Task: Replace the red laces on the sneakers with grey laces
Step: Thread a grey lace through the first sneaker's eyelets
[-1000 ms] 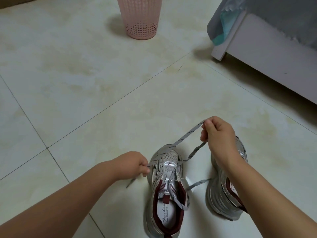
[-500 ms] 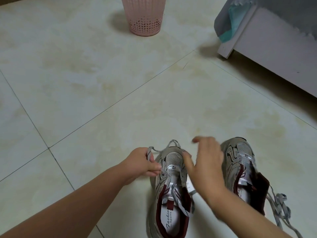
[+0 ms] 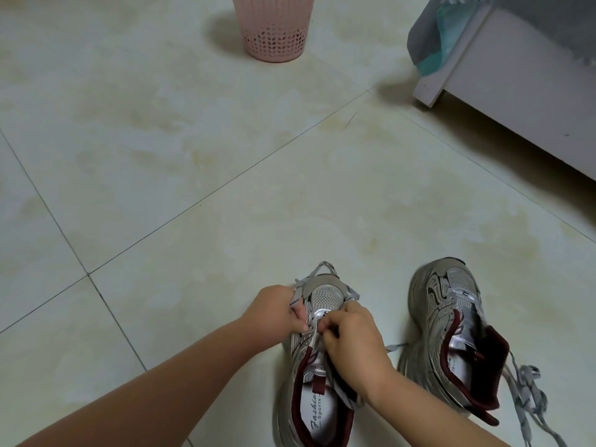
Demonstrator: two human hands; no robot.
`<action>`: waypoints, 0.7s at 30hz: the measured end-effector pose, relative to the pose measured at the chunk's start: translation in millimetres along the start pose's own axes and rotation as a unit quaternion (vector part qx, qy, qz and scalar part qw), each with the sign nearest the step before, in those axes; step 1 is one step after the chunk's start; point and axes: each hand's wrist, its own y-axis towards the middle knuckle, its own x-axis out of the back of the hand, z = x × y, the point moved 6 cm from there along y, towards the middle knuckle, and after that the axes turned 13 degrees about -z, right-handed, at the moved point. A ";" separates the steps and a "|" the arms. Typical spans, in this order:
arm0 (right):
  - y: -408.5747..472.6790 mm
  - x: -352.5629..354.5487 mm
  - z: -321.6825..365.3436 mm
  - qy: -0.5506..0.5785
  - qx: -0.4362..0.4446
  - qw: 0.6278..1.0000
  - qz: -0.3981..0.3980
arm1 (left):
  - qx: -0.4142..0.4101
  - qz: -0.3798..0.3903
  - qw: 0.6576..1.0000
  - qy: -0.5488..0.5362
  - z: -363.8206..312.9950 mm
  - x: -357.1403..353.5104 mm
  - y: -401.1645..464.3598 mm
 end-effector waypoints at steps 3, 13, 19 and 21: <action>1.7 -0.8 -1.4 0.008 -0.008 1.000 0.002 | -0.041 -0.035 0.997 0.056 -6.7 3.7 1.6; 3.4 -2.3 -1.3 0.016 -0.020 1.000 0.007 | -0.183 0.009 0.922 0.342 -39.3 -2.5 2.2; 15.6 -3.8 0.8 -0.067 0.018 0.998 0.005 | -0.223 0.037 0.891 0.394 -49.1 -14.0 2.8; 17.0 -4.8 1.4 -0.079 0.030 0.996 0.006 | -0.181 0.005 0.940 0.291 -45.5 -6.8 4.3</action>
